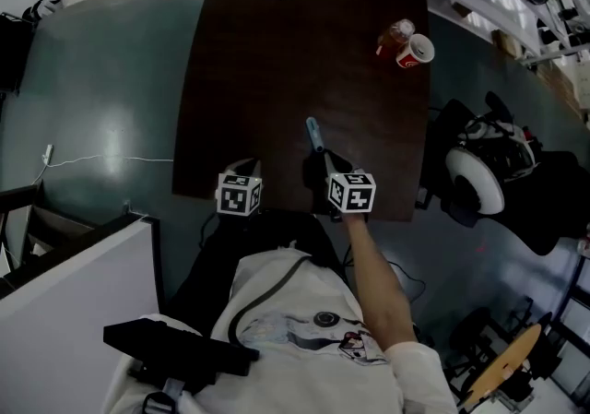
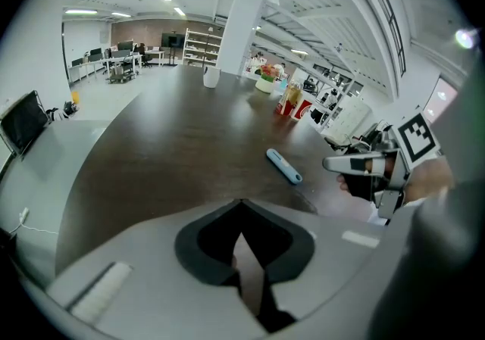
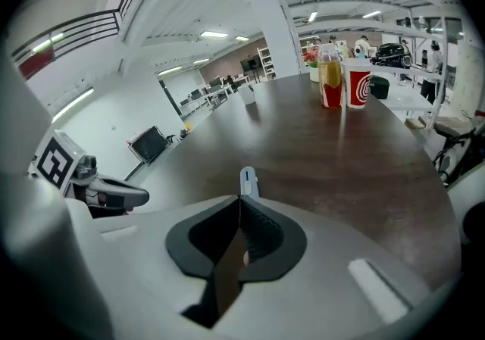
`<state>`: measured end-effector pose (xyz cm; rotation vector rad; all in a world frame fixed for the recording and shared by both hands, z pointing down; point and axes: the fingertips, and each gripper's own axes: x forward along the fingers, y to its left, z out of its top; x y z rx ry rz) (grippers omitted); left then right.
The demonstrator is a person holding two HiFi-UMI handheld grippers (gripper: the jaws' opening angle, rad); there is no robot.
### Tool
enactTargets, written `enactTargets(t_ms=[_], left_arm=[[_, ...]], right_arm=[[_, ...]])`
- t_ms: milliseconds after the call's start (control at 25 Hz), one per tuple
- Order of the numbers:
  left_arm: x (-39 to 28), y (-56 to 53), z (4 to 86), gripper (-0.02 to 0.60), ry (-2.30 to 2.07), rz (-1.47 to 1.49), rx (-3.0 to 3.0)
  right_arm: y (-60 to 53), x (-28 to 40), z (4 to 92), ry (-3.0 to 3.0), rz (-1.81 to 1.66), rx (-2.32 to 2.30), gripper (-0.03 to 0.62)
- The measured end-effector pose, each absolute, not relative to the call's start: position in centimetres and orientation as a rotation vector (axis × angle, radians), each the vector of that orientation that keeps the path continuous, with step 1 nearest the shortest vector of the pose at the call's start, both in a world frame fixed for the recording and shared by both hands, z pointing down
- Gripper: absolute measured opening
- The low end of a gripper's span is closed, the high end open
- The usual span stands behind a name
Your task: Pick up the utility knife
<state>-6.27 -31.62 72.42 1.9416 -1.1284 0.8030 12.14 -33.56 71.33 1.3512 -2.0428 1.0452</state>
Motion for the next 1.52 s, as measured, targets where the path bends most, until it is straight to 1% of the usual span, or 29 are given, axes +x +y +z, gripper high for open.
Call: enactTargets(t_ms=[240,480,680,960,1240,1360,1440,1520], left_arm=[[-6.4,-32.0,72.5,-0.002,-1.123,0.801,1.938],[-6.6,-32.5,72.6,-0.002,-1.116,0.815,1.941],[-6.6,-33.0,72.4,-0.002,-1.118,0.806,1.934],[-6.5,-34.3,71.9,-0.002,-1.115,0.803,1.920],[-6.9,-34.1,71.8,-0.002,-1.113,0.798,1.911],[-6.9,-34.0,71.9,-0.002,-1.114,0.797,1.907],[-7.0,-34.0,72.0,-0.002,-1.114,0.796,1.905],[-7.2,-34.0,72.0,-0.002,-1.117,0.794,1.903]], right_arm=[[-36.0,12.2,73.3,-1.995,1.077,1.334,0.053],[-36.6,11.8,74.5,-1.967,1.104,1.302,0.083],[-37.2,11.4,75.1,-1.964,1.102,1.288,0.089],[-37.6,10.8,76.2,-1.920,1.105,1.266,0.114],[-37.9,10.3,76.1,-1.918,1.086,1.245,0.118],[-37.4,9.4,76.6,-1.898,1.020,1.198,0.143],[-37.1,9.3,77.0,-1.855,0.932,1.204,0.093],[-37.2,9.4,77.1,-1.834,0.882,1.225,0.075]])
